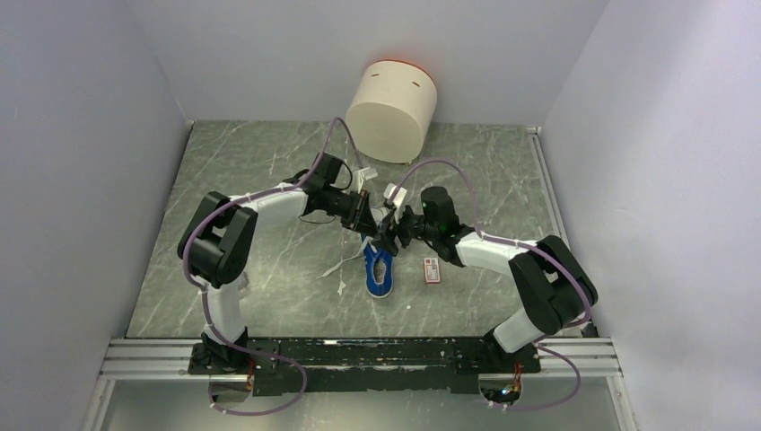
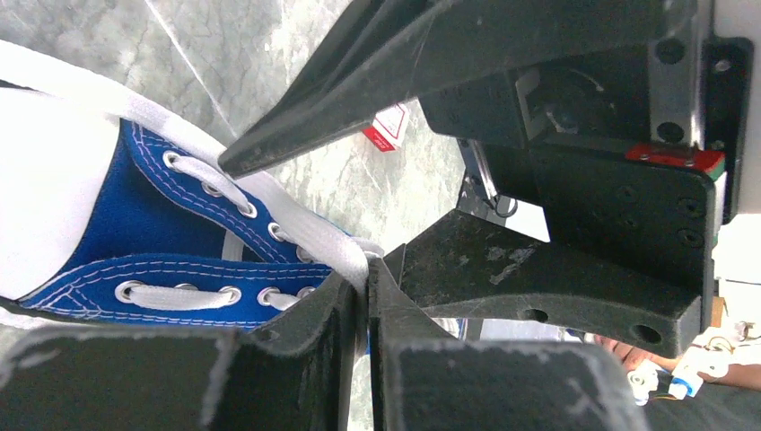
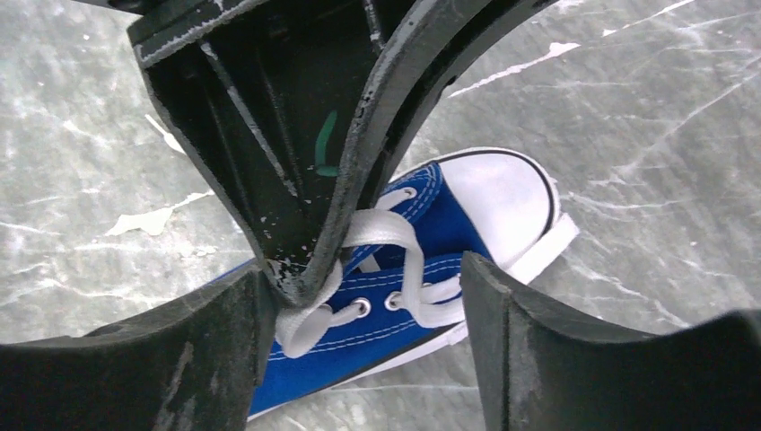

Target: Tie the shoes

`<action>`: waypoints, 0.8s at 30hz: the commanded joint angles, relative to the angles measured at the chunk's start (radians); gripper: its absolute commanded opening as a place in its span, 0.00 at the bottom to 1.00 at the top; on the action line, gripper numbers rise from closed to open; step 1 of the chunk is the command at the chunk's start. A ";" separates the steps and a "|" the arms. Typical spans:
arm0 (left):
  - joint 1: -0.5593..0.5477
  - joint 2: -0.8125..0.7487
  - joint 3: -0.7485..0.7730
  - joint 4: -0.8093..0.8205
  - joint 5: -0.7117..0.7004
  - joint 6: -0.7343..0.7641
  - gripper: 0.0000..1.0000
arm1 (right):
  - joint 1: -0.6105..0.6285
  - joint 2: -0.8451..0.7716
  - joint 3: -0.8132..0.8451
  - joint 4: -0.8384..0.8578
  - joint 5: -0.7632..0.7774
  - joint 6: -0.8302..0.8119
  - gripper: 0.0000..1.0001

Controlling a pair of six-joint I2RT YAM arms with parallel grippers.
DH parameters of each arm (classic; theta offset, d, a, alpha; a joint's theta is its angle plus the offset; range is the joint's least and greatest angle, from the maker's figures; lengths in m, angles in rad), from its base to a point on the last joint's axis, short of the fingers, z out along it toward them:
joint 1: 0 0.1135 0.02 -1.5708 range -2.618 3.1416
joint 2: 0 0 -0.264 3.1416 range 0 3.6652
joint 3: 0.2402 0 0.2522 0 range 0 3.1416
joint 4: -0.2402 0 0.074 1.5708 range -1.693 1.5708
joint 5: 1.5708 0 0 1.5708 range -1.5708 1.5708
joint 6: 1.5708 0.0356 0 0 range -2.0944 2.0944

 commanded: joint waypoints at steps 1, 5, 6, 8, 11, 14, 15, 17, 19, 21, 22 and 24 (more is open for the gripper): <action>0.009 -0.041 0.019 -0.026 0.002 0.031 0.15 | 0.004 0.006 0.008 0.009 -0.021 -0.023 0.70; 0.013 -0.046 0.010 -0.017 0.013 0.031 0.14 | -0.005 0.010 -0.006 0.037 -0.041 -0.016 0.61; 0.014 -0.048 0.004 -0.007 0.018 0.025 0.15 | -0.006 0.027 0.004 0.040 -0.064 -0.005 0.56; 0.016 -0.052 0.000 0.005 0.022 0.019 0.15 | -0.005 0.060 0.036 0.021 -0.123 0.019 0.43; 0.022 -0.057 0.007 -0.018 0.016 0.039 0.17 | -0.014 0.073 0.057 0.003 -0.183 0.055 0.19; 0.033 -0.056 0.014 -0.034 0.009 0.058 0.22 | -0.048 0.052 0.049 0.014 -0.238 0.146 0.00; 0.035 -0.053 0.020 -0.046 0.008 0.067 0.24 | -0.063 0.044 0.047 0.014 -0.250 0.183 0.00; 0.037 -0.041 0.043 -0.070 -0.003 0.093 0.25 | -0.093 0.035 0.058 -0.010 -0.292 0.239 0.00; 0.038 -0.026 0.052 -0.067 0.006 0.098 0.27 | -0.112 0.052 0.092 -0.069 -0.331 0.269 0.00; 0.038 -0.017 0.045 -0.039 0.020 0.086 0.31 | -0.116 0.083 0.138 -0.124 -0.375 0.273 0.00; 0.038 -0.016 0.039 -0.026 0.024 0.081 0.34 | -0.116 0.093 0.151 -0.139 -0.391 0.273 0.00; 0.038 -0.018 0.021 0.012 0.030 0.063 0.41 | -0.119 0.105 0.161 -0.142 -0.423 0.308 0.00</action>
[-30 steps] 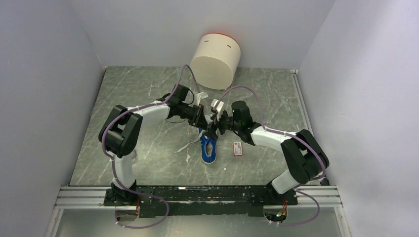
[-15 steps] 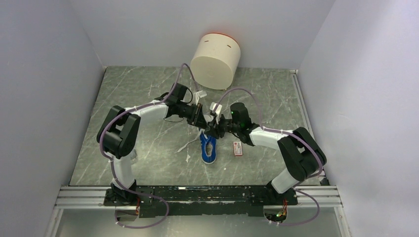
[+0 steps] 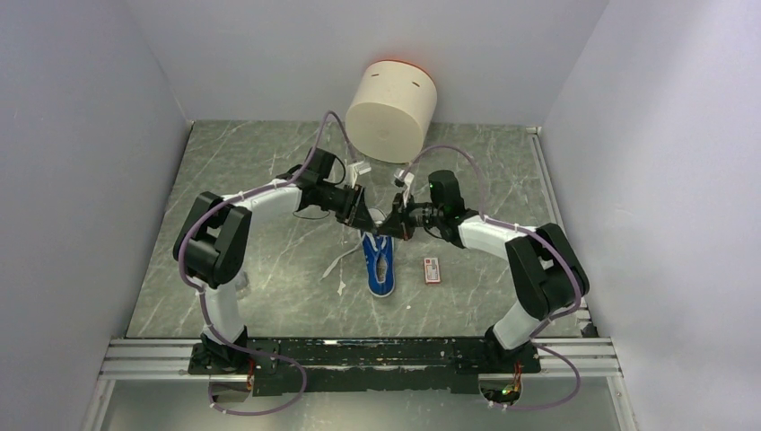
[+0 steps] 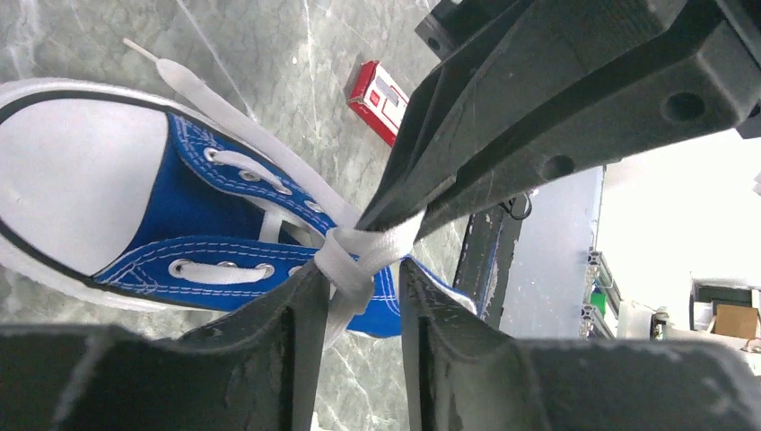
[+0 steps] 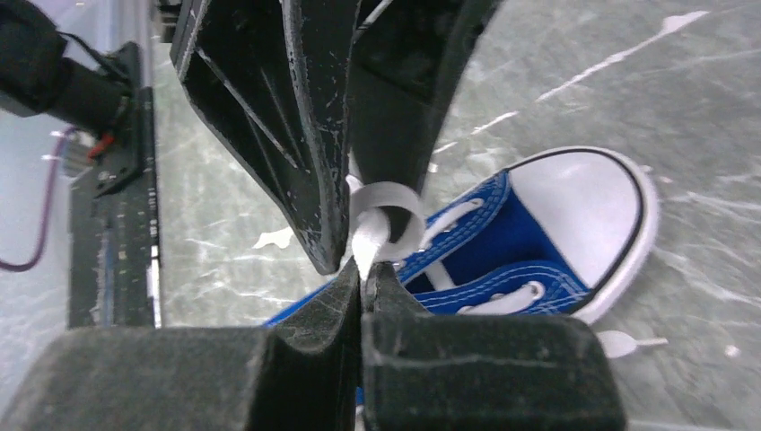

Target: Tie the shoes

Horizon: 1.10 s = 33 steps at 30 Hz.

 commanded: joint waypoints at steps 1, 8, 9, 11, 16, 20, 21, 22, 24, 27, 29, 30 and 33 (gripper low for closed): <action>0.002 0.001 -0.007 0.082 0.051 -0.017 0.44 | -0.004 0.034 0.048 -0.037 -0.141 0.080 0.00; 0.002 0.009 -0.062 0.255 0.095 -0.116 0.62 | -0.005 0.054 0.048 -0.032 -0.190 0.096 0.00; 0.002 0.013 -0.065 0.272 0.103 -0.127 0.61 | -0.005 0.056 0.052 -0.036 -0.189 0.093 0.00; 0.001 0.024 -0.066 0.281 0.123 -0.130 0.55 | -0.005 0.058 0.054 -0.035 -0.187 0.095 0.00; 0.004 0.050 -0.052 0.224 0.133 -0.098 0.14 | -0.004 0.045 0.057 -0.063 -0.147 0.086 0.00; 0.015 0.066 -0.046 0.186 0.115 -0.125 0.05 | 0.000 -0.023 0.070 -0.220 0.132 0.011 0.25; 0.017 0.066 -0.037 0.155 0.105 -0.116 0.05 | 0.005 -0.054 0.071 -0.267 0.252 -0.004 0.32; 0.017 0.061 -0.036 0.138 0.106 -0.111 0.05 | 0.012 -0.085 0.067 -0.290 0.357 -0.006 0.42; 0.019 0.044 -0.044 0.131 0.110 -0.118 0.05 | 0.024 -0.141 0.051 -0.343 0.461 -0.023 0.57; 0.027 0.031 -0.060 0.145 0.123 -0.135 0.05 | 0.063 -0.180 0.047 -0.394 0.467 -0.041 0.62; 0.031 0.035 -0.068 0.145 0.129 -0.136 0.05 | 0.106 -0.214 0.017 -0.363 0.433 -0.044 0.60; 0.031 0.037 -0.067 0.139 0.131 -0.133 0.05 | 0.130 -0.241 -0.005 -0.336 0.424 -0.053 0.59; 0.035 0.038 -0.065 0.132 0.140 -0.132 0.05 | 0.182 -0.298 -0.079 -0.203 0.442 -0.046 0.52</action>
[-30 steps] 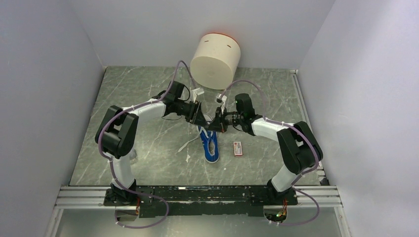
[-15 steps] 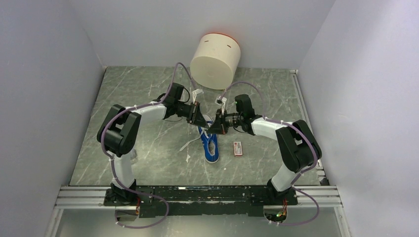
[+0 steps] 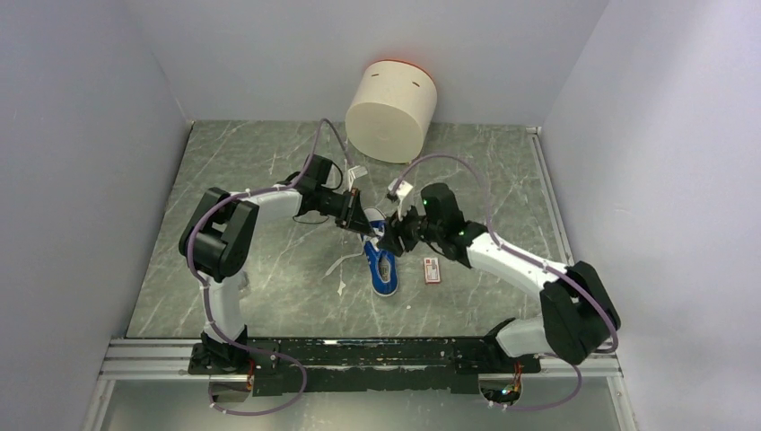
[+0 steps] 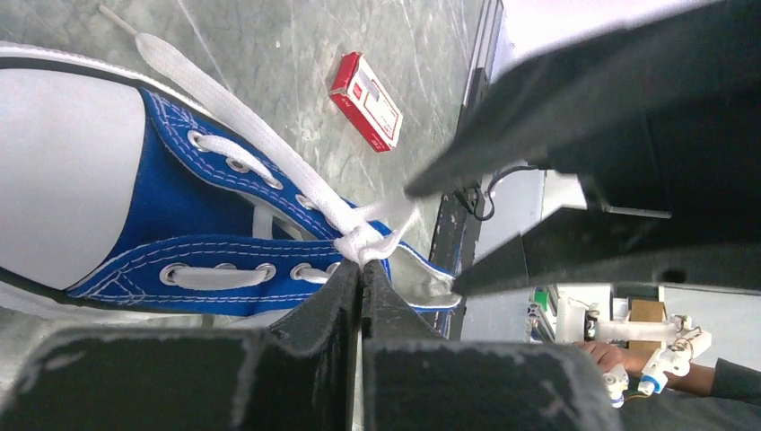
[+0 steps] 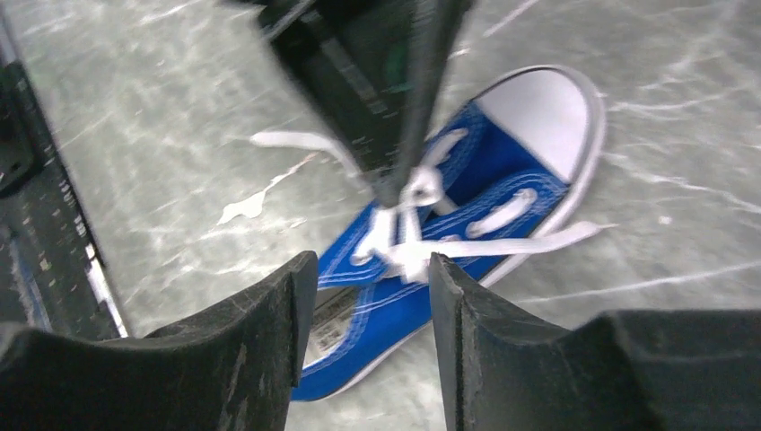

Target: Tie the shoes

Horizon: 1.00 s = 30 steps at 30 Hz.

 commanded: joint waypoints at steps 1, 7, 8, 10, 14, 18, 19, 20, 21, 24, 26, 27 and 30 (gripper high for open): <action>0.012 -0.021 -0.001 -0.017 0.035 -0.001 0.05 | 0.063 -0.069 -0.096 0.144 0.041 -0.007 0.47; 0.016 -0.017 0.002 -0.032 0.037 0.006 0.05 | 0.066 0.055 -0.038 0.167 0.015 0.051 0.27; 0.016 -0.018 -0.004 -0.028 0.040 0.003 0.05 | 0.066 0.063 -0.040 0.178 0.027 0.061 0.27; 0.016 -0.023 -0.012 -0.014 0.042 -0.005 0.05 | 0.066 0.060 -0.045 0.197 0.063 0.063 0.27; 0.016 -0.031 -0.019 -0.006 0.042 -0.014 0.05 | 0.066 -0.006 -0.047 0.153 0.143 0.111 0.33; 0.016 -0.032 -0.022 0.010 0.044 -0.028 0.05 | 0.069 -0.074 -0.049 0.039 0.097 0.077 0.41; 0.016 -0.029 -0.020 0.011 0.047 -0.029 0.05 | 0.069 -0.082 -0.063 0.046 0.040 0.060 0.41; 0.016 -0.024 -0.016 0.008 0.048 -0.028 0.05 | 0.072 -0.086 -0.076 0.058 -0.025 0.036 0.40; 0.016 -0.020 -0.011 0.000 0.052 -0.021 0.05 | 0.073 -0.080 -0.084 0.074 -0.084 0.030 0.36; 0.016 -0.012 0.005 -0.032 0.054 0.007 0.05 | 0.073 -0.028 -0.081 0.135 -0.174 0.058 0.28; 0.016 -0.007 0.008 -0.031 0.057 0.005 0.05 | 0.065 0.018 -0.064 0.167 -0.169 0.104 0.29; 0.016 -0.006 0.007 -0.025 0.057 -0.001 0.05 | 0.059 0.038 -0.056 0.183 -0.160 0.122 0.30; 0.016 -0.006 0.001 -0.018 0.053 -0.006 0.05 | 0.043 0.073 -0.042 0.209 -0.088 0.165 0.37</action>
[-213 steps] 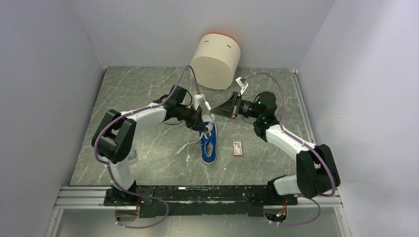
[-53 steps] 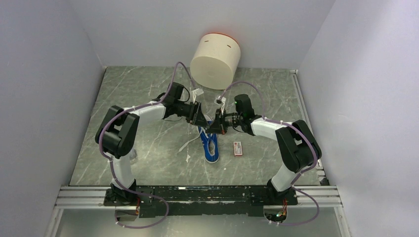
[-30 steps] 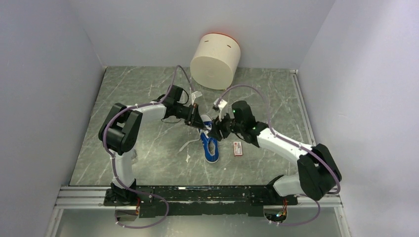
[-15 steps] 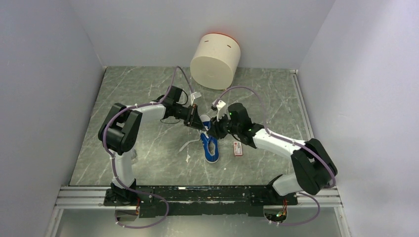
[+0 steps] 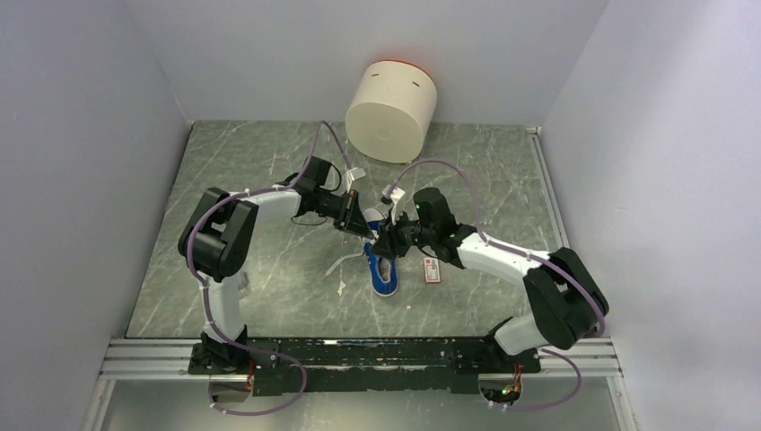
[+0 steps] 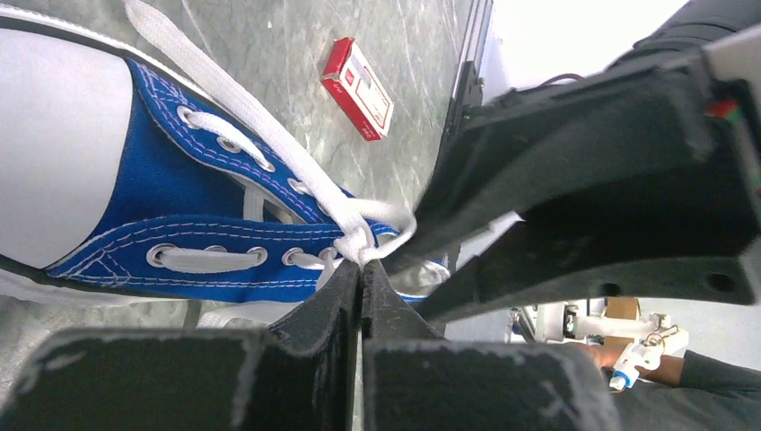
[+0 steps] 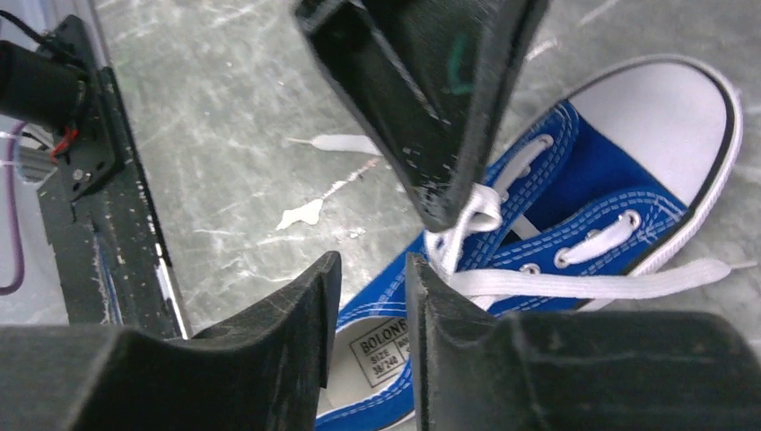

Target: Tie the shoes

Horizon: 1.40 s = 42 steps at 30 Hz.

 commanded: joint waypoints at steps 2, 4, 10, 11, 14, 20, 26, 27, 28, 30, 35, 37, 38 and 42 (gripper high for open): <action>0.005 -0.010 0.001 0.027 0.030 -0.005 0.05 | -0.021 0.048 0.035 0.057 0.058 0.054 0.38; 0.006 -0.015 -0.011 0.054 0.033 -0.024 0.05 | -0.022 0.054 0.046 0.030 0.089 0.040 0.38; 0.004 -0.007 -0.017 0.073 0.031 -0.037 0.05 | -0.025 0.025 0.042 0.022 0.122 0.012 0.42; 0.004 -0.006 -0.019 0.078 0.031 -0.041 0.05 | -0.027 0.029 0.048 0.018 0.120 0.009 0.42; 0.004 -0.002 -0.016 0.087 0.034 -0.055 0.05 | -0.037 0.042 0.056 0.017 0.114 0.004 0.42; 0.005 0.008 -0.004 0.073 0.040 -0.039 0.05 | -0.051 0.035 0.061 0.004 0.072 -0.004 0.39; 0.005 0.003 -0.008 0.077 0.052 -0.041 0.05 | -0.051 0.088 0.082 0.021 0.034 -0.030 0.36; 0.005 0.005 -0.004 0.069 0.050 -0.036 0.05 | -0.051 0.096 0.086 0.025 0.022 -0.030 0.34; 0.004 0.006 0.001 0.059 0.049 -0.029 0.05 | -0.051 0.099 0.085 0.031 0.018 -0.029 0.33; 0.005 0.008 0.005 0.059 0.051 -0.029 0.05 | -0.053 0.105 0.075 0.044 0.019 -0.029 0.34; 0.004 0.001 -0.010 0.118 0.059 -0.069 0.05 | -0.052 0.124 0.054 0.072 0.029 -0.055 0.36; 0.004 -0.002 -0.012 0.120 0.059 -0.067 0.05 | -0.052 0.128 0.063 0.066 0.039 -0.054 0.31; 0.005 -0.003 -0.013 0.114 0.057 -0.061 0.05 | -0.052 0.124 0.073 0.055 0.042 -0.052 0.24; 0.005 -0.015 0.009 -0.013 -0.003 0.028 0.13 | -0.059 0.083 0.189 -0.225 0.057 0.025 0.00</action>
